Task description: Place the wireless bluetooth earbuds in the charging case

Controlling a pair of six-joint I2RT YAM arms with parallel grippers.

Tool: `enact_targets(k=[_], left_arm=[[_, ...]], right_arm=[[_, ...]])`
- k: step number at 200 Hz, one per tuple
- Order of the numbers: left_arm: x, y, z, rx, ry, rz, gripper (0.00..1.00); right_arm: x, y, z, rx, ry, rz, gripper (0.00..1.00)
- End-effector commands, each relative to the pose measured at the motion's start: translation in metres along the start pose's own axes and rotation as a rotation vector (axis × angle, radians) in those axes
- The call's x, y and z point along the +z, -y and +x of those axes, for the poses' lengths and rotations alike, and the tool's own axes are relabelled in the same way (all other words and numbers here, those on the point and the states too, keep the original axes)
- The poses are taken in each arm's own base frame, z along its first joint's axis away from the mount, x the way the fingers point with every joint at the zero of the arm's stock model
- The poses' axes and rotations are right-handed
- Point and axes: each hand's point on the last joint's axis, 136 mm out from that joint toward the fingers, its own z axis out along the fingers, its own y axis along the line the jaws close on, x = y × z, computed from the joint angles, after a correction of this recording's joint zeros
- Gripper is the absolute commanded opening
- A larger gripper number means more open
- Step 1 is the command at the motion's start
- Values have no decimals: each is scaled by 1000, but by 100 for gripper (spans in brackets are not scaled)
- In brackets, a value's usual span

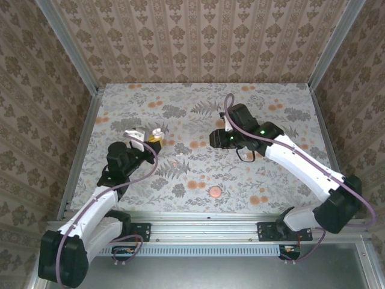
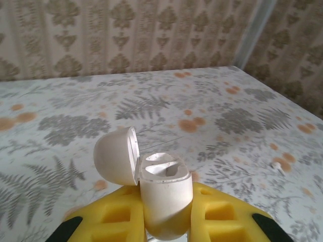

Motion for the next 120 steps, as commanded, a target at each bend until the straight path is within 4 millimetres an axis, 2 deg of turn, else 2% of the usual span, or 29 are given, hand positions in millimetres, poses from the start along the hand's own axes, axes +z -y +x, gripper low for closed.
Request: enact_targets(k=[1,24,64,98,120], left_arm=[[-6,-22,7,-104,-24,-90,12],[-10,-34,9,-130,-59,-146,12],[-22,-53,17,-146,-107,-233,12],[-30,-73,26,-192,-125,-305,13],[-30,-75,30,-211,-127,-301,13]], right_arm=[[9,22,17,212,-48,204,46],[28,13,24,329,-36,261,48],[66,-14,33,609,-8,270,50],[95,-23,41,790,-26,336,50],[113,-28,41,879,-30,346,48]])
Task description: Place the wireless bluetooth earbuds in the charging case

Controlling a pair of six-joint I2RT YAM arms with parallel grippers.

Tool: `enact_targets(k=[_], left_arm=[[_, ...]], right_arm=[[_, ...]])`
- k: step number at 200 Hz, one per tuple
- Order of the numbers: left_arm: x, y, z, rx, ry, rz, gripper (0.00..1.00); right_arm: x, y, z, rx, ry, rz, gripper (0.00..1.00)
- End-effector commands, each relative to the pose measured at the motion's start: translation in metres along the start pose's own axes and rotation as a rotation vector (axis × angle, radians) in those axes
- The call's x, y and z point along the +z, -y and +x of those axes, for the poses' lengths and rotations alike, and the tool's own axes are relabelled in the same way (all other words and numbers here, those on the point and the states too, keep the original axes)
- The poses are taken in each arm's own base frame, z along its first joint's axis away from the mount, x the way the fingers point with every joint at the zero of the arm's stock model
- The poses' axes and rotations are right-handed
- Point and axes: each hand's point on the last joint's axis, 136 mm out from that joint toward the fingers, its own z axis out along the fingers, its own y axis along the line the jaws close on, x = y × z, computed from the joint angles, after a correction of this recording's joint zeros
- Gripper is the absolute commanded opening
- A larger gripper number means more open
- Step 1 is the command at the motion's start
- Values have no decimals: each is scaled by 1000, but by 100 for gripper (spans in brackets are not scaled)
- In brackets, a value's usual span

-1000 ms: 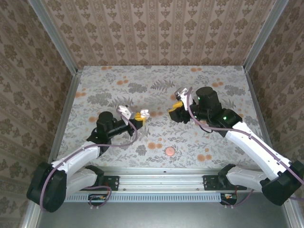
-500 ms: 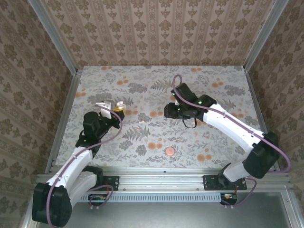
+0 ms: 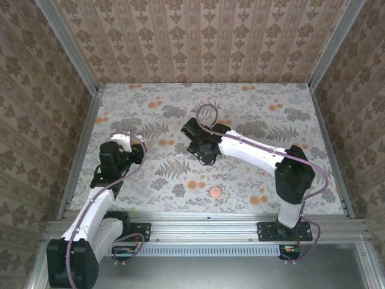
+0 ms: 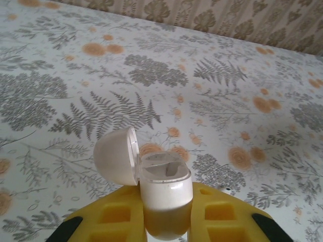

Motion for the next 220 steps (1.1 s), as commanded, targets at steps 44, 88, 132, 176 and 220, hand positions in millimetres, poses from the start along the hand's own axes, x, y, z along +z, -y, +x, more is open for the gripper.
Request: enact_targets(k=[44,88,132,176,220], left_arm=[[-5,-7,-8,-3,9,-29,13],[-6,-15,-9,5,12,-56,13],[-3,-18,-13,0,25,-40,12],[-8,-20,-17,6,51,-52,12],[-6,-25,-15,7,36,-66,12]], right_arm=[[39,-15,13,298,-49,103,46],[65,-34,25,367,-123,98,46],[79,-45,22,393,-127,96,47],[98,-39,22,417,-142,143,45],[117,-46,16,421,-152,143,45]])
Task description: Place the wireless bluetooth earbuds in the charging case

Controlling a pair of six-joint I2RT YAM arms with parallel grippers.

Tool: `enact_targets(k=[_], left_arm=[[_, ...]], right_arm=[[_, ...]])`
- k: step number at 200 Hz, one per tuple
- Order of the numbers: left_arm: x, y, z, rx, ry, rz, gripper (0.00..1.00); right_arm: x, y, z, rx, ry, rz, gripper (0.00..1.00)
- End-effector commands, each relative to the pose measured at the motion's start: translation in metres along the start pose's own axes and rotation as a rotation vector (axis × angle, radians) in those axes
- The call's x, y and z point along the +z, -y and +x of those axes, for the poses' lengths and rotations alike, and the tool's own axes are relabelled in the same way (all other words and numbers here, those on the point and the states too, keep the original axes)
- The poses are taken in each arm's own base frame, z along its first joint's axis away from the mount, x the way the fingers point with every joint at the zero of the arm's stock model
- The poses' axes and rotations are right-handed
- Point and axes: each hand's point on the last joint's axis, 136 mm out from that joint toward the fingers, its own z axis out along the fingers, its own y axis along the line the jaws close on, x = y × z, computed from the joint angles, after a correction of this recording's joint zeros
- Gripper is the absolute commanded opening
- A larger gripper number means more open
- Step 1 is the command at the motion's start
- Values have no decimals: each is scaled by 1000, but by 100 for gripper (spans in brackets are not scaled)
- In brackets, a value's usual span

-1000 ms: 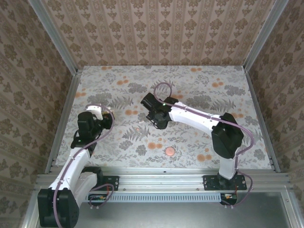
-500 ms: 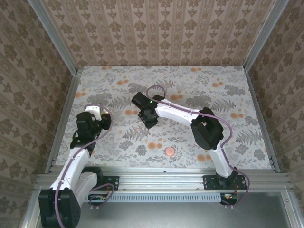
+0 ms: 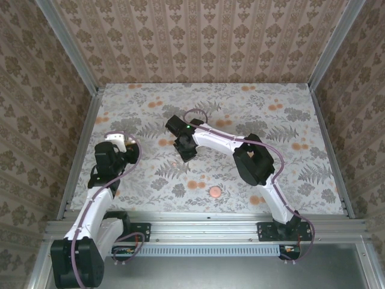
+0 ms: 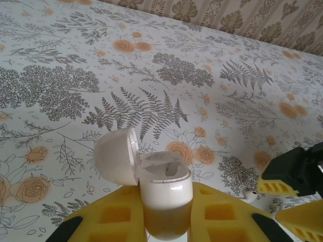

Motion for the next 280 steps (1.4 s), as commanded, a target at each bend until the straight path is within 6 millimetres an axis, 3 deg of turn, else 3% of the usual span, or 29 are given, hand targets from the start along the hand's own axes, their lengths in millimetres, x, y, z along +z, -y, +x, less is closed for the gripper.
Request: enact_targets(k=[1,53,114,167,206,280], left_arm=[[-3,1,-14,28,37,5,12],[-3,0,-16,22,46,2,12],[-1,0,-14,17,35,7,12],[-1,0,-15,15,36,8,11],[-1,-1,-15,14,36,7,11],[-1,0,-15,11,33,12,11]], right_arm=[[9,-3,-4,19,-11,29,44],[26,-8,-9,33,-21,36,40],[38,-6,2,33,-66,54,40],[38,-7,9,28,-81,50,33],[37,-9,14,25,-92,43,35],[30,-13,20,6,-100,21,25]])
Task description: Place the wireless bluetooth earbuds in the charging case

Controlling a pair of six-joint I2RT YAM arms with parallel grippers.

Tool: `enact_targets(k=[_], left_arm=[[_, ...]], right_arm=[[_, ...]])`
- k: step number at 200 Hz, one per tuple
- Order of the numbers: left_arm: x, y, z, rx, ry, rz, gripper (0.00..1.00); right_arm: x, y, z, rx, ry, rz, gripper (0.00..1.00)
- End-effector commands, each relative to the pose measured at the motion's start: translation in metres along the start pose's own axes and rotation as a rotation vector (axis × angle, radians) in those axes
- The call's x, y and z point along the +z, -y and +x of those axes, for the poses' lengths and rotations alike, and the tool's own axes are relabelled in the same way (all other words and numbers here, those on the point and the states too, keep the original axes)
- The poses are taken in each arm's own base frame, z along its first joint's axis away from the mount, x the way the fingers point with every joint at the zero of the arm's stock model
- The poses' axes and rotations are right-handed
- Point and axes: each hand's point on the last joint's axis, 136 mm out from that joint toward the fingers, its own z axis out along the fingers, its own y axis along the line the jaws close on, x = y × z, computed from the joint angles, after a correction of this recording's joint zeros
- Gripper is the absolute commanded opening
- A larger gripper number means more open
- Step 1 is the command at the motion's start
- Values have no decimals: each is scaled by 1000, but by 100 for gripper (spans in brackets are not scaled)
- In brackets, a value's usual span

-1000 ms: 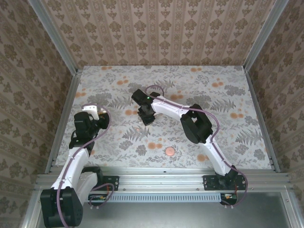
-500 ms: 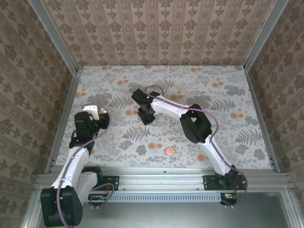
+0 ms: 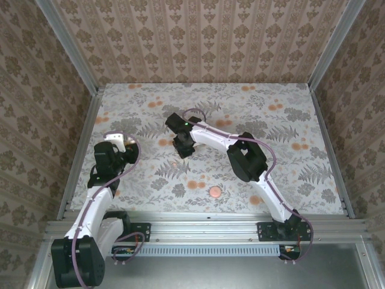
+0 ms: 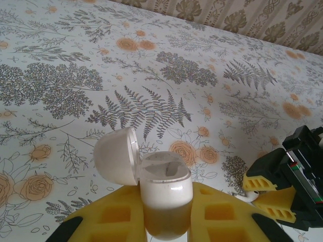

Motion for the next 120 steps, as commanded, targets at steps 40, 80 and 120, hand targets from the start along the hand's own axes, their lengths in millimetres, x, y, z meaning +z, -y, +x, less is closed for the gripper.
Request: enact_targets(k=[40,80,120], left_arm=[[-2,5,-15,20,32,26,11],[3,8,-10,13,12,51,11],[9,22,-6,15,-14,129,11]], right_arm=[[-4,-3,15,-40,-27,-24,21],[-23,-1,7,-86,12,-60,19],[-54,9,-10,-172,87,-121,18]])
